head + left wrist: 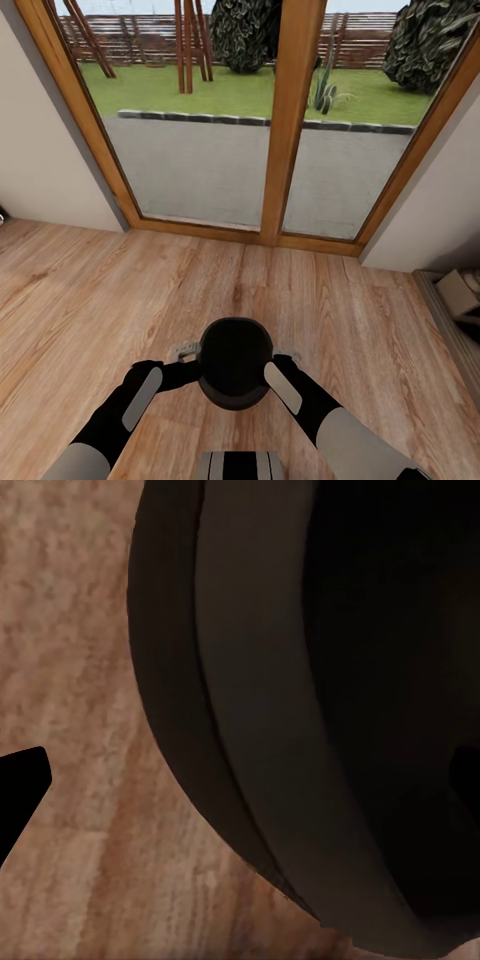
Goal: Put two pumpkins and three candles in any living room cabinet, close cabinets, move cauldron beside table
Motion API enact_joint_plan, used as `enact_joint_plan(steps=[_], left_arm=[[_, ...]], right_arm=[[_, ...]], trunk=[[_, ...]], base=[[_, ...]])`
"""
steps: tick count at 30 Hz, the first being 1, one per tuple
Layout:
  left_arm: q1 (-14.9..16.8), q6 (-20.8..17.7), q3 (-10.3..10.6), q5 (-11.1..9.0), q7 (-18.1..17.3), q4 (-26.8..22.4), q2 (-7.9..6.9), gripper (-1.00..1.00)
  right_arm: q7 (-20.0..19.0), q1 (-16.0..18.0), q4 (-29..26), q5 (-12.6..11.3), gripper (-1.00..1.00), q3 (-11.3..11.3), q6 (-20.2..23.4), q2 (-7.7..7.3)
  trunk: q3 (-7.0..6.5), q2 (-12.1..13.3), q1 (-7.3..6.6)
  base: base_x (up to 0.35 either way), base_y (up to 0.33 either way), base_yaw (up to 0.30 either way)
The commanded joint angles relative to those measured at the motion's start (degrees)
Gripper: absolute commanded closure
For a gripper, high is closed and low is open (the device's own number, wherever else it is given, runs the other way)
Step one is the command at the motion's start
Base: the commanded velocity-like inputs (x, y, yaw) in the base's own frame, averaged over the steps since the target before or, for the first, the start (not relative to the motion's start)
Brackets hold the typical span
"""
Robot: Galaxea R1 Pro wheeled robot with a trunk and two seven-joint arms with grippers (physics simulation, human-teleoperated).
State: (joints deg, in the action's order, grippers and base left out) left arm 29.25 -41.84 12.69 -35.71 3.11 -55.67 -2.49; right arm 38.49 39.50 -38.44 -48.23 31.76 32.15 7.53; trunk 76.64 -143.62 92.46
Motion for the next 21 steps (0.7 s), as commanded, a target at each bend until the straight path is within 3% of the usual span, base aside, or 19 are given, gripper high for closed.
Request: enact_joint_plan(steps=[1, 11, 12, 21], left_arm=[[0.0, -0.2, 0.1, -0.4, 0.3, -0.1, -0.06, -1.0], [0.0, -0.2, 0.1, -0.4, 0.5, -0.1, -0.06, -1.0], [0.0, -0.2, 0.1, -0.4, 0.5, -0.1, -0.06, 1.0], [0.0, -0.2, 0.1, -0.5, 0.5, -0.1, -0.06, 1.0]], right_arm=[[0.5, 0.0, -0.1, -0.2, 1.0, 0.2, 0.3, -0.05], [0.5, 0.0, -0.1, -0.2, 1.0, 0.2, 0.3, 0.0], [0.5, 0.0, -0.1, -0.2, 1.0, 0.2, 0.3, -0.01], [0.5, 0.0, -0.1, -0.2, 1.0, 0.2, 0.3, 0.02]], trunk=[[0.04, 0.0, -0.01], [0.04, 0.0, -0.01], [0.04, 0.0, -0.01], [0.04, 0.0, -0.01]], base=[[0.0, 0.0, 0.0], [0.0, 0.0, 0.0], [0.0, 0.0, 0.0], [0.0, 0.0, 0.0]])
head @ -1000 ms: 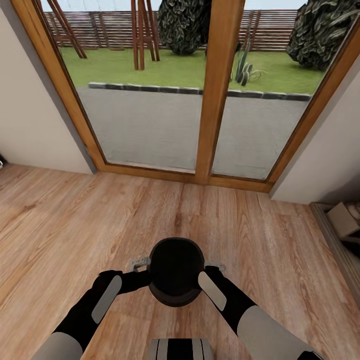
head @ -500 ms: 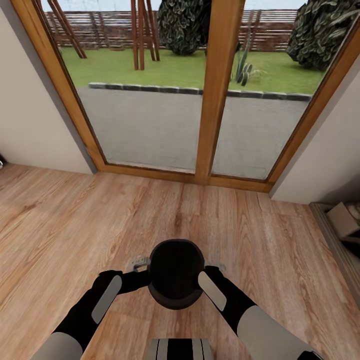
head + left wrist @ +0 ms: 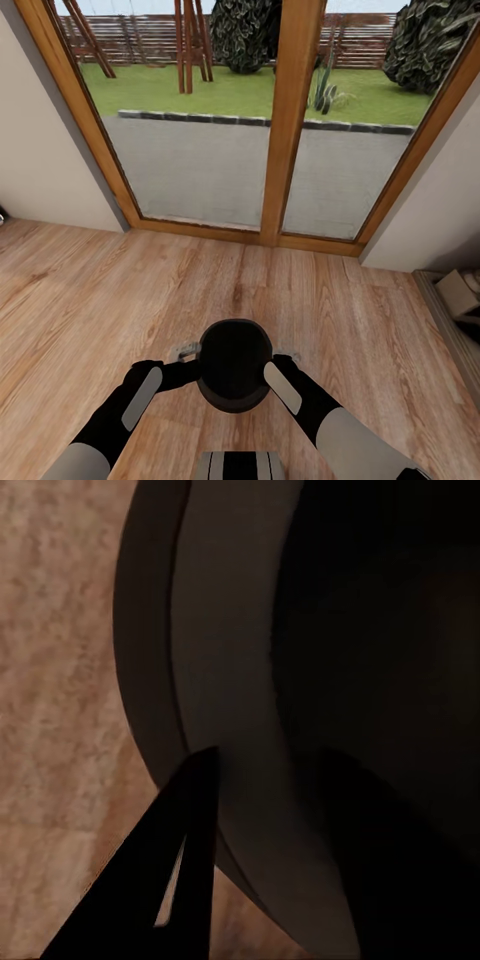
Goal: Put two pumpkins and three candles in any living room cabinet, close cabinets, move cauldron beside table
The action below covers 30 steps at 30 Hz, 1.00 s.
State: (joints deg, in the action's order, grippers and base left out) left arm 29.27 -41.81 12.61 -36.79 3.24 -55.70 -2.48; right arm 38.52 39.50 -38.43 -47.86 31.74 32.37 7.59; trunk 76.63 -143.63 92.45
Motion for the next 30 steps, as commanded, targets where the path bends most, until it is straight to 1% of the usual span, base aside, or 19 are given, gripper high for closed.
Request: enact_joint_plan(steps=[1, 8, 29, 30], left_arm=[[0.0, -0.2, 0.1, 0.5, 0.4, -0.1, -0.07, 1.0], [0.0, -0.1, -0.8, 0.5, 0.4, 0.0, -0.07, 1.0], [0.0, -0.1, -0.9, 0.5, 0.4, 0.0, -0.07, 1.0], [0.0, -0.1, -0.9, 0.5, 0.4, 0.0, -0.07, 1.0]], right_arm=[[0.5, 0.0, -0.1, -0.5, 1.0, 0.3, 0.1, -0.03], [0.5, 0.0, -0.1, -0.5, 1.0, 0.3, 0.1, -0.03], [0.5, 0.0, -0.1, -0.5, 1.0, 0.3, 0.1, -0.03], [0.5, 0.0, -0.1, -0.5, 1.0, 0.3, 0.1, -0.03]], trunk=[[0.05, 0.0, 0.0], [0.05, 0.0, 0.0], [0.05, 0.0, 0.0], [-0.17, 0.0, -0.03]], base=[[0.0, 0.0, 0.0], [0.0, 0.0, 0.0], [0.0, 0.0, 0.0], [0.0, 0.0, 0.0]])
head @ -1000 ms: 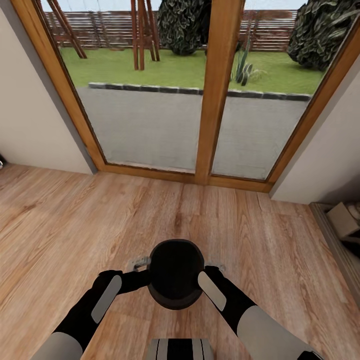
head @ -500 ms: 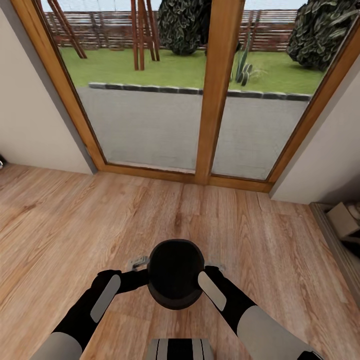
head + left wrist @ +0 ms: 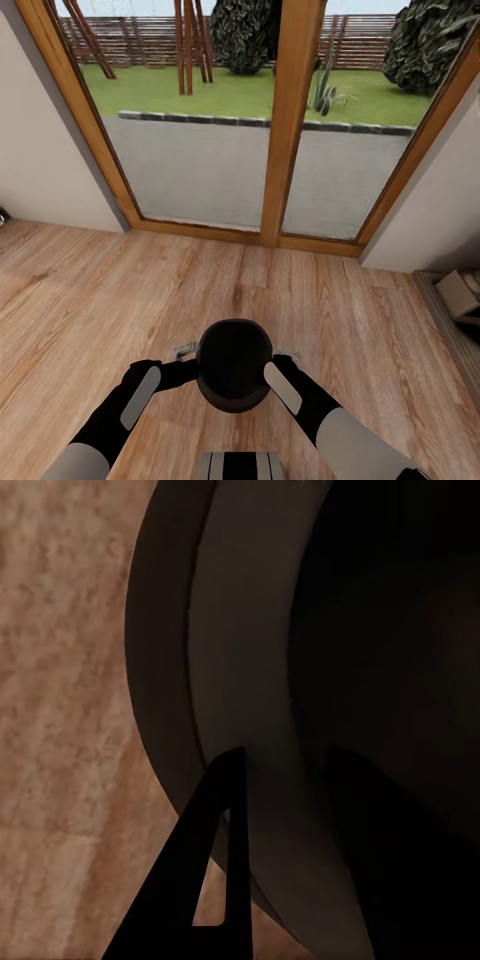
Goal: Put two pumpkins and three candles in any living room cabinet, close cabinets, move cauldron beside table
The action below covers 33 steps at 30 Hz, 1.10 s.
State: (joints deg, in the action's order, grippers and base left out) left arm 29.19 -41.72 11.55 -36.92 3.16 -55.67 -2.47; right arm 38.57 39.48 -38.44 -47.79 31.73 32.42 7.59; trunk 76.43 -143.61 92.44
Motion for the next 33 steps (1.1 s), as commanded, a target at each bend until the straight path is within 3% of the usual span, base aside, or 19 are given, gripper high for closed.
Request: enact_joint_plan(steps=[1, 9, 33], left_arm=[[0.0, -0.2, 0.2, 0.6, 0.4, -0.1, -0.08, 1.0], [0.0, -0.2, 0.2, 0.6, 0.4, -0.1, -0.08, 1.0], [0.1, -0.2, 0.2, 0.6, 0.4, -0.1, -0.08, 1.0]], right_arm=[[0.5, 0.1, -0.1, -0.5, 1.0, 0.3, 0.0, -0.03], [0.5, 0.1, -0.2, -0.5, 1.0, 0.3, 0.0, -0.03], [0.4, 0.1, -1.0, -0.5, 1.0, 0.4, 0.0, -0.12]], trunk=[[-0.19, 0.0, -0.04], [-0.41, 0.0, -0.06], [-5.73, 0.3, -0.68]], base=[[0.0, 0.0, 0.0], [0.0, 0.0, 0.0], [0.0, 0.0, 0.0]])
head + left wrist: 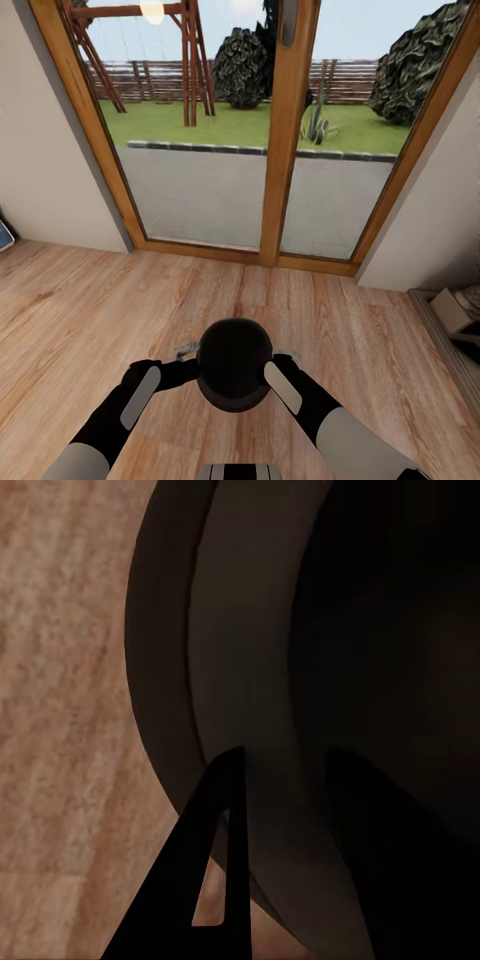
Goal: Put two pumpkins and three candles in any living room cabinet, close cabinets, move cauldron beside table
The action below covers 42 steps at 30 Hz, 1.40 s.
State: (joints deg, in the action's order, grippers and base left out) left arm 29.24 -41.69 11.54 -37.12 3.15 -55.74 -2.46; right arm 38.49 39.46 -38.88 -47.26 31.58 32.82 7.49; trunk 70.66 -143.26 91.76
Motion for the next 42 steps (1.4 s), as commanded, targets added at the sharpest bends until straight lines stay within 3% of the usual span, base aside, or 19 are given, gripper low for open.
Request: enact_joint_plan(steps=[1, 21, 37, 42], left_arm=[[0.0, -0.2, 0.2, 0.8, 0.4, 0.0, -0.1, 1.0], [0.0, -0.2, 0.2, 0.8, 0.4, 0.0, -0.17, 1.0], [0.0, -0.2, 0.2, 0.9, 0.4, -0.1, -0.17, 1.0], [0.0, -0.2, 0.2, 0.9, 0.4, -0.1, -0.17, 1.0]], right_arm=[[0.5, 0.1, -0.6, -1.1, 1.0, 0.5, -0.4, -0.02], [0.5, 0.1, -0.8, -1.1, 1.0, 0.5, -0.4, -0.02], [0.5, 0.1, -0.8, -1.1, 1.0, 0.5, -0.4, -0.02], [0.5, 0.1, -0.7, -1.1, 1.0, 0.5, -0.4, -0.02]], trunk=[[-0.18, 0.0, -0.04], [-3.86, 7.2, -4.03], [-3.86, 7.2, -4.03], [-3.86, 7.2, -4.03]], base=[[0.0, 0.0, 0.0], [0.0, 0.0, 0.008], [-0.005, 0.0, 0.27], [-0.24, 0.0, 0.29]])
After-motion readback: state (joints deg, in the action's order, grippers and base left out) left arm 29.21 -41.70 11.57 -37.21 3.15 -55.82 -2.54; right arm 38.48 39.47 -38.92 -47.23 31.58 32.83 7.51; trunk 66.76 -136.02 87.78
